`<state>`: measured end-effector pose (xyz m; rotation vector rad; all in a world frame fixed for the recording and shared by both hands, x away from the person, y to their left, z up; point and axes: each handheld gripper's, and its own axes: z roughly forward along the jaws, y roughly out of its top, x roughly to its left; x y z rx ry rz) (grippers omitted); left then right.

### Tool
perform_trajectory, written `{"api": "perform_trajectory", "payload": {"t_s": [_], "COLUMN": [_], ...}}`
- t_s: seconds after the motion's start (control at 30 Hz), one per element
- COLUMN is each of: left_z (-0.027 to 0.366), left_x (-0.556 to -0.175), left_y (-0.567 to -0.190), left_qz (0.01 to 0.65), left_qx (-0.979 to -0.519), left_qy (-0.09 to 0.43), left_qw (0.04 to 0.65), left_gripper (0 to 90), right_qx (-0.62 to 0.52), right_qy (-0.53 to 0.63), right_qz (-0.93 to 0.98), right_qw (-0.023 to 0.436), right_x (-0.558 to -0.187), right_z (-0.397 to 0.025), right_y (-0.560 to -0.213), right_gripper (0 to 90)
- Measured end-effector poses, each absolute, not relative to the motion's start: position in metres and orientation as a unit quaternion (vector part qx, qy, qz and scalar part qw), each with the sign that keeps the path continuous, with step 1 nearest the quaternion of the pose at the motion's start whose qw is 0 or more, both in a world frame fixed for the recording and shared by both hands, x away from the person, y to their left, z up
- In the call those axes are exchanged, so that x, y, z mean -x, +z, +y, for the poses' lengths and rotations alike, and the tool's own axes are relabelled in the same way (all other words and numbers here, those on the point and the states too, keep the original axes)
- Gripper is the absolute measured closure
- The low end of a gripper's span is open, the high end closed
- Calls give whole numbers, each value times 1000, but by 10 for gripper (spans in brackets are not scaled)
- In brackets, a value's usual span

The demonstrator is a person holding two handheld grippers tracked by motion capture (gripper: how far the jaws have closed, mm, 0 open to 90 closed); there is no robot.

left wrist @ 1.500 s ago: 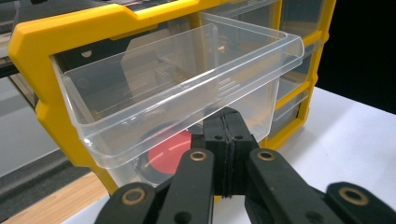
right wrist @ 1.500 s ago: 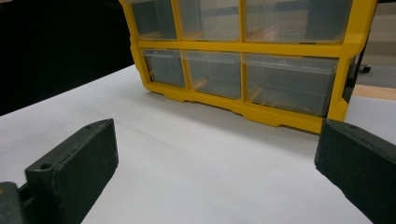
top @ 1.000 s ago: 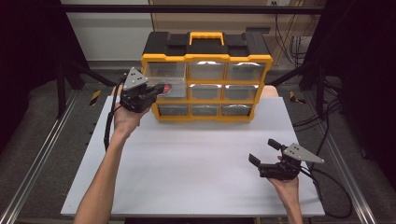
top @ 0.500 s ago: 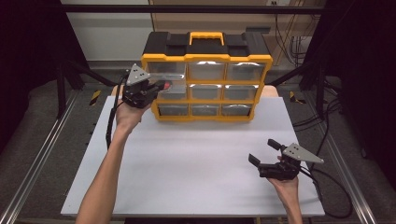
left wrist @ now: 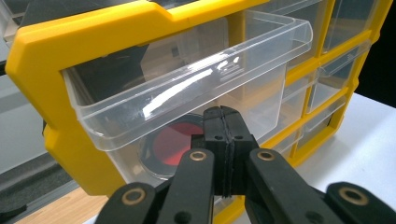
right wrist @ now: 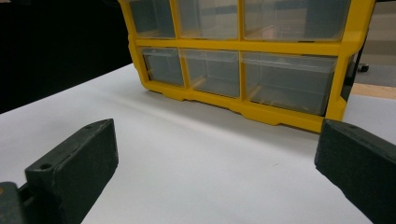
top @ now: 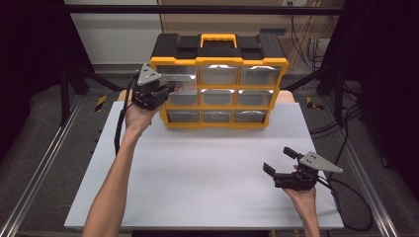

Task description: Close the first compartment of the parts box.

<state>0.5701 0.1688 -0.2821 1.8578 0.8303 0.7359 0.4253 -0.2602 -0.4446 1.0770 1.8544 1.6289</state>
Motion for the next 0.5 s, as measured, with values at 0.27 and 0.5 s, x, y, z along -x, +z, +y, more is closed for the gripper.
{"api": "perform_trajectory", "payload": {"t_s": [0.27, 0.5], "left_z": [168, 167], "left_x": [-577, -582], "left_y": [-284, -285], "left_qz": [343, 344], "left_qx": [-756, -756], "left_qy": [301, 302], "left_qw": [468, 467], "left_gripper": [893, 893], "right_qx": [-390, -389], "right_qy": [591, 591], "right_qz": [670, 670], "right_qw": [222, 223], "right_x": [-425, -425], "right_z": [-261, -261], "right_y": [-444, -444], "right_gripper": [3, 3]}}
